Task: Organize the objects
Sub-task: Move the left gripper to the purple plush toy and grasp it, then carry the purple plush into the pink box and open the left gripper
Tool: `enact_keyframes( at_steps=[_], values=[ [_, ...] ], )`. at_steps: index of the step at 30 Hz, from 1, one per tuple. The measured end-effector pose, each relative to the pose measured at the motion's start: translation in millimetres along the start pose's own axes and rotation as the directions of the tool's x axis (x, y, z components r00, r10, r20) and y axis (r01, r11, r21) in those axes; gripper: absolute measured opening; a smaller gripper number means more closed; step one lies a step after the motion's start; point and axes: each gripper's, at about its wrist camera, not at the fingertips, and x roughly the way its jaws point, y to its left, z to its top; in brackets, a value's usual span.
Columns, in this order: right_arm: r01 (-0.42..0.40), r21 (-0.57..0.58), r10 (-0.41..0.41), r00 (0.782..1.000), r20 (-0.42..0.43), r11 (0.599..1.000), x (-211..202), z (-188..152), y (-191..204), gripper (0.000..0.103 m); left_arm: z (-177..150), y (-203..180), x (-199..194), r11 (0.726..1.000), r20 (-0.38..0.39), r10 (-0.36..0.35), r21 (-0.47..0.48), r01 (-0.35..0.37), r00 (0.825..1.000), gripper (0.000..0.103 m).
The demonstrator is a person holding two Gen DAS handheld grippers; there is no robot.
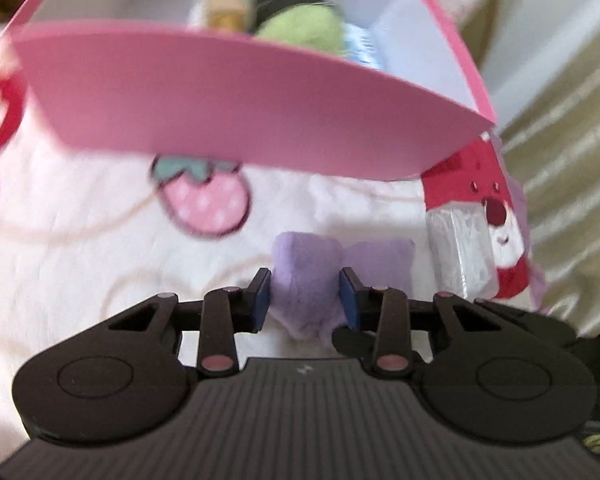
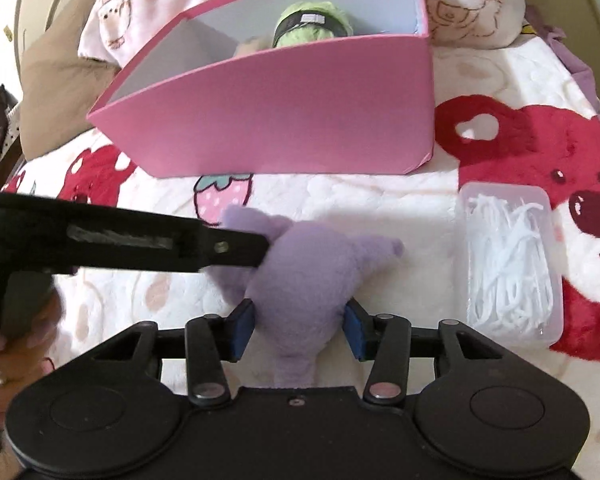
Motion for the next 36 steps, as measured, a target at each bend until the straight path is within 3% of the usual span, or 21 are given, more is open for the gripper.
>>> enact_keyframes(
  at_steps=[3,6,9,11,18,24,27,36],
  values=[
    [0.014,0.033,-0.014,1.0,0.003,0.999,0.2,-0.3,-4.6,0.066,-4.7,7.6,-0.6,0.999,0.019,0.04,-0.036,-0.04,0.999,0.035],
    [0.014,0.045,-0.014,1.0,-0.004,0.999,1.2,-1.9,-7.8,0.066,-5.7,9.1,3.6,0.998,0.031,0.047,-0.04,-0.046,0.998,0.038],
    [0.002,0.07,-0.001,1.0,-0.013,0.998,4.9,-2.0,-10.9,0.054,-4.9,7.7,5.3,1.0,0.039,0.024,-0.017,-0.023,0.999,0.037],
    [-0.009,0.052,0.009,1.0,-0.002,0.999,5.4,-1.6,-8.2,0.047,-5.7,9.5,5.3,0.998,0.056,-0.033,-0.048,0.036,0.998,0.037],
    [-0.004,0.009,0.004,1.0,0.019,1.0,-7.2,-3.1,-1.7,0.044,-8.5,-1.8,-9.5,0.998,0.07,-0.05,-0.021,0.052,0.996,0.036],
    [-0.018,-0.02,0.02,0.994,0.108,1.0,-47.9,-7.3,9.3,0.044,-16.4,-17.0,-45.2,0.996,0.098,-0.078,0.054,0.073,0.992,0.036],
    [0.006,-0.05,0.002,0.988,0.157,0.999,-63.8,-9.5,18.0,0.044,-14.0,-23.6,-65.9,0.989,0.106,-0.126,0.087,0.117,0.986,0.036],
    [0.057,-0.101,-0.026,0.958,0.286,0.993,-113.5,15.4,39.5,0.044,0.3,-53.7,-116.4,0.975,0.194,-0.128,0.205,0.088,0.973,0.036]
  ],
)
